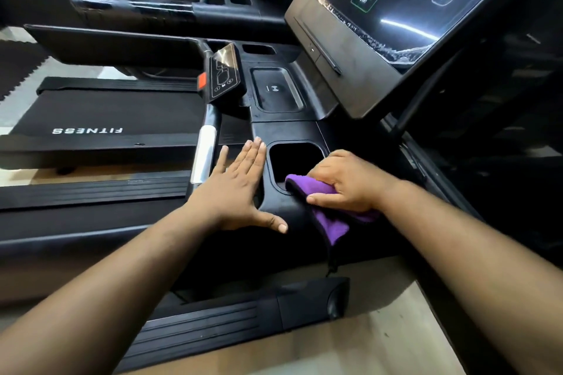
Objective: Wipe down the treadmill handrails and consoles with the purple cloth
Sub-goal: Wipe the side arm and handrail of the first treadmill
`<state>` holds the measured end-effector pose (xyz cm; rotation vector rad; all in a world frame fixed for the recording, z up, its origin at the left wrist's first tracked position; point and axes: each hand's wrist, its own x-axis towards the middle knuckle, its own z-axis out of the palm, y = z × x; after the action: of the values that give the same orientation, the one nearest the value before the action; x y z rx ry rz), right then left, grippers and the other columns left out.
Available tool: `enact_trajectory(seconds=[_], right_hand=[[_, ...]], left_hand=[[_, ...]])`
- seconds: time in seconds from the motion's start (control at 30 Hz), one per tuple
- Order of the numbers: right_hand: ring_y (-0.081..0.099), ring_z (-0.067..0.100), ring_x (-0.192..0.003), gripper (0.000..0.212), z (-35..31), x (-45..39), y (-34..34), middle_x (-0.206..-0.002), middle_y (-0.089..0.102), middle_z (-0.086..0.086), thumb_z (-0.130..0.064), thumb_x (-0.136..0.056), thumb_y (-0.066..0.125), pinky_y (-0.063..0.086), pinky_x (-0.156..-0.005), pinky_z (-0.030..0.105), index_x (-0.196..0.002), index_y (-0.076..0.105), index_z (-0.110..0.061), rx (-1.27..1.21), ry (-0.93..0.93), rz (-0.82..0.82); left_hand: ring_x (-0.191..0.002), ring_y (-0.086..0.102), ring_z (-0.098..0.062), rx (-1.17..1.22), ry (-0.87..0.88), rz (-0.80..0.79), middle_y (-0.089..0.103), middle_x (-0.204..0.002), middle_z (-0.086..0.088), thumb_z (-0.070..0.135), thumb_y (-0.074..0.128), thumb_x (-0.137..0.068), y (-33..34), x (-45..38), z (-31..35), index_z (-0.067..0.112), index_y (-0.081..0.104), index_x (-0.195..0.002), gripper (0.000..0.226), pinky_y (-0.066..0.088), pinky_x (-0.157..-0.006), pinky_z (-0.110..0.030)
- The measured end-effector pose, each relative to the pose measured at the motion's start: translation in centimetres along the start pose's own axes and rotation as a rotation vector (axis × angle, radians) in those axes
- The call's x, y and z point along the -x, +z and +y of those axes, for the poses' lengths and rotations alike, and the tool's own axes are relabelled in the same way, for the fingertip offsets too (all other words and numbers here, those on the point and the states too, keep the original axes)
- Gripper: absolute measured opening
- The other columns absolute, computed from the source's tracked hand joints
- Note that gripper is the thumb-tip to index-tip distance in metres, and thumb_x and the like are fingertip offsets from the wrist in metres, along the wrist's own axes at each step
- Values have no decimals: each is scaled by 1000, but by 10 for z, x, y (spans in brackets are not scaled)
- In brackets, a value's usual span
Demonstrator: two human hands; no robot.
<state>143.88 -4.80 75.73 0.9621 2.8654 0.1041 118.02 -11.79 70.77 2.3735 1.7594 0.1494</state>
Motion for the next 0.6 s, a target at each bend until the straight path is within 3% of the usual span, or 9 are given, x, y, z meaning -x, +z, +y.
enact_trajectory(seconds=[0.07,0.13,0.2,0.27,0.3,0.37,0.43,0.5,0.6], right_hand=[[65,29,-95,61,-26,-13,-1,-93,73,4,-76,-94,28,40,-93,41,-84,58,-25,88,98,0],[64,33,-100,64,-64,-31,5,-102,73,9,-75,-97,26,36,-84,41,-90,63,-23,68,285,1],[64,35,-104,65,-85,-39,9,-107,72,10,-70,-100,24,36,-84,43,-96,64,-19,29,398,18],[63,34,-105,55,-75,-24,17,-107,72,7,-64,-102,25,38,-90,43,-95,61,-22,-80,335,179],[62,32,-111,52,-62,-10,21,-115,71,5,-60,-101,28,38,-96,42,-104,63,-22,-152,240,248],[52,21,-133,55,-25,23,35,-144,59,-1,-54,-101,39,31,-113,40,-141,57,-22,-160,20,256],[40,14,-144,59,12,46,36,-158,45,-6,-51,-99,43,25,-119,42,-154,42,-29,-86,-75,180],[27,10,-152,62,31,42,28,-164,35,-8,-52,-98,37,17,-123,46,-157,36,-35,-61,2,113],[4,8,-157,62,24,-5,16,-171,12,-10,-49,-100,33,6,-124,60,-160,24,-39,-87,282,42]], left_hand=[[-149,-37,-10,4,7,-5,-39,-163,-1,114,18,-40,1,-1,0,14,-35,-153,161,-17,-124,-52],[-149,-37,-11,14,12,-3,-40,-162,-2,115,18,-38,3,-3,-2,13,-36,-153,162,-17,-124,-52],[-147,-39,-9,35,20,-6,-41,-162,-1,115,21,-37,3,-4,-3,14,-37,-153,164,-17,-124,-51],[-146,-41,-6,41,31,-15,-42,-161,1,114,27,-37,2,-4,-3,14,-38,-152,165,-19,-124,-50],[-145,-42,-6,39,35,-21,-42,-161,1,113,30,-38,2,-4,-3,15,-38,-152,165,-19,-124,-50],[-144,-42,-5,37,38,-26,-42,-161,1,111,35,-40,1,-4,-3,15,-37,-152,165,-20,-124,-49],[-144,-43,-5,37,37,-23,-42,-161,2,111,36,-42,1,-5,-3,15,-37,-153,164,-20,-124,-49],[-143,-43,-5,36,38,-32,-42,-161,2,111,33,-43,1,-6,-1,16,-37,-153,161,-19,-124,-49],[-145,-42,-6,25,34,-47,-42,-161,1,112,30,-45,1,-5,-2,16,-37,-153,159,-19,-124,-50]])
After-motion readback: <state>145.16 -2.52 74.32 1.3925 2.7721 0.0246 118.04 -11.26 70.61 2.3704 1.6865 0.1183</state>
